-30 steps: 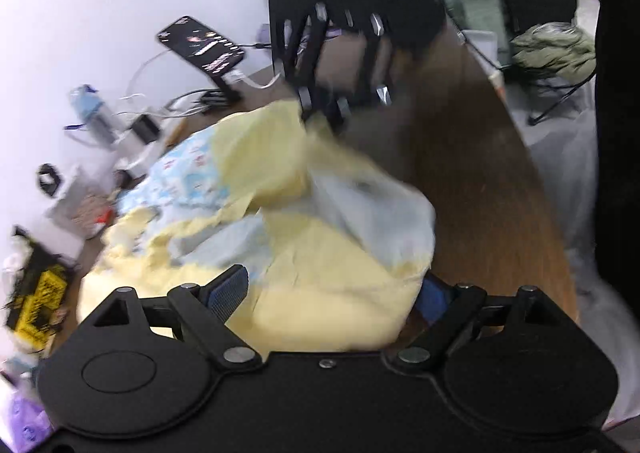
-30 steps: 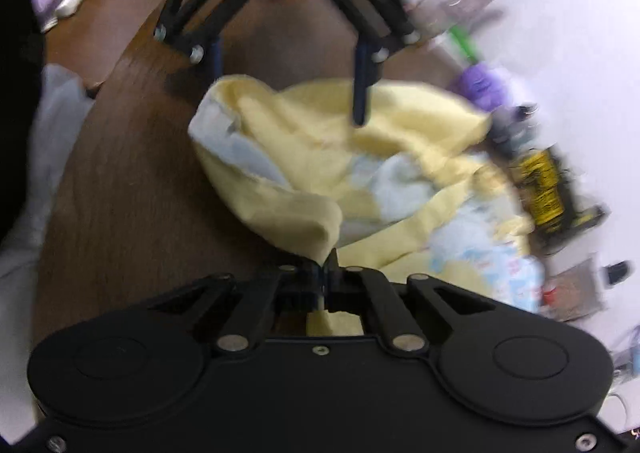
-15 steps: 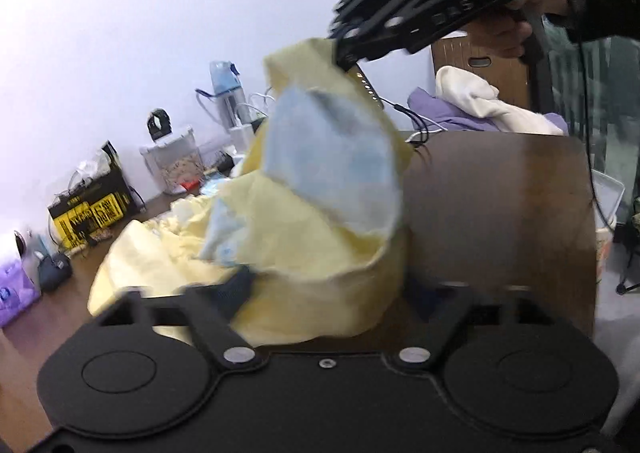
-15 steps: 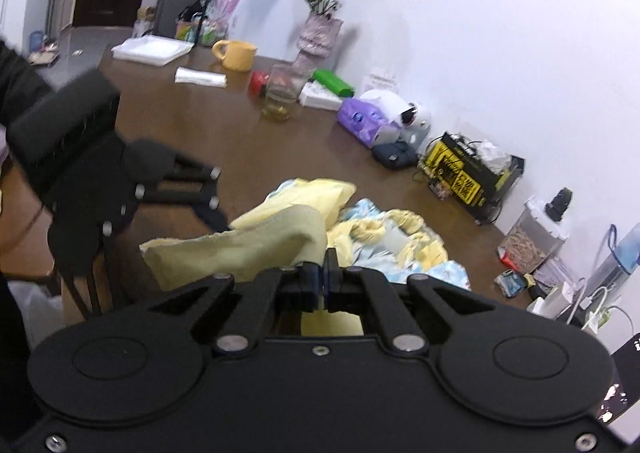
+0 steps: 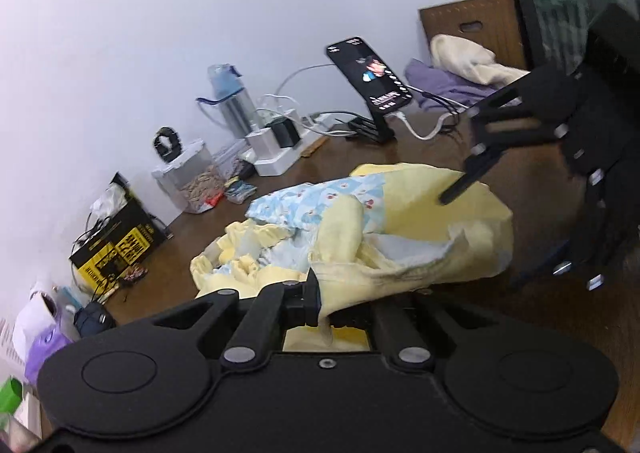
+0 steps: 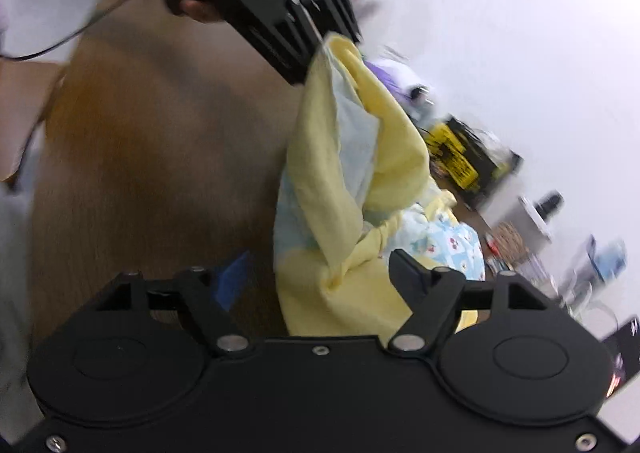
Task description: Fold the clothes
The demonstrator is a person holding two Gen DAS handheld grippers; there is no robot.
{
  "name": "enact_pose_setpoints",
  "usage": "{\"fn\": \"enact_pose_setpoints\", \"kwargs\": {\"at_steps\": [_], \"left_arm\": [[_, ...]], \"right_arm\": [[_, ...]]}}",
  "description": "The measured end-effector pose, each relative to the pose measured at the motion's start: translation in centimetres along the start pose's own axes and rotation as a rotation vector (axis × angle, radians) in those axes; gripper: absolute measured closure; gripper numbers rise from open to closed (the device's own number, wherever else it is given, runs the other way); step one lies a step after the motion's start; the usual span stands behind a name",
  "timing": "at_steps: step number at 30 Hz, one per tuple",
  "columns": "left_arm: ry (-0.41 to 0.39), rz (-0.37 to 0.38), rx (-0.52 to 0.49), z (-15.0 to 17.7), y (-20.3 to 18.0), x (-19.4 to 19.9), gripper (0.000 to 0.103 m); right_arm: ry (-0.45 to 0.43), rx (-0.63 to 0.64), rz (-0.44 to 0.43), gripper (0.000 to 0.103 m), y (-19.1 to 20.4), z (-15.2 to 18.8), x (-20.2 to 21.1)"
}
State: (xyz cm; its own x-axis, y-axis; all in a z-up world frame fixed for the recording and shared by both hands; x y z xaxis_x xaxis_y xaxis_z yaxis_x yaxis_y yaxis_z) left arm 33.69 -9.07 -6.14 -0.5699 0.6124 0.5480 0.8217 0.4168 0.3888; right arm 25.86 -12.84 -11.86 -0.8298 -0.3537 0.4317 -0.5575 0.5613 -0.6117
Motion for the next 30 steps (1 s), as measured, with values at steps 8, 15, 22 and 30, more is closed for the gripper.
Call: {"fn": "enact_pose_setpoints", "kwargs": {"at_steps": [8,15,22,30], "left_arm": [[-0.029,-0.062,-0.119,2.8,-2.3,-1.9,0.093],[-0.141,-0.153,-0.299,1.8,-4.6,-1.6,0.099],[-0.168,-0.107,-0.406,2.2,-5.1,0.8,0.101],[-0.209,-0.08,-0.384,0.5,-0.7,7.8,0.101]], "right_arm": [[-0.036,0.023,0.02,0.1,-1.8,-1.5,0.3],[-0.037,0.101,0.007,0.1,-3.5,-3.7,1.7],[0.031,0.208,0.078,0.1,-2.2,-3.3,2.3],[-0.053,0.274,0.112,0.1,-2.1,-6.7,6.3]]}}
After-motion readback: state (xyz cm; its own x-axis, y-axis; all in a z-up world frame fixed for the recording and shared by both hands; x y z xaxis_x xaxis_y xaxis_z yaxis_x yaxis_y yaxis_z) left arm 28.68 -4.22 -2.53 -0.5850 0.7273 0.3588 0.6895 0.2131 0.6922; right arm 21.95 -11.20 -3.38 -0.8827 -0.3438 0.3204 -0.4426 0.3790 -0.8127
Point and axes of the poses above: each gripper's, at about its wrist camera, not at the fingertips, and x roughly against the way its jaws point, y to its left, z to its underside, the point moved 10 cm from there along -x, roughly the way its jaws point, and after that the axes turned 5 degrees about z, right-handed, at the moved point
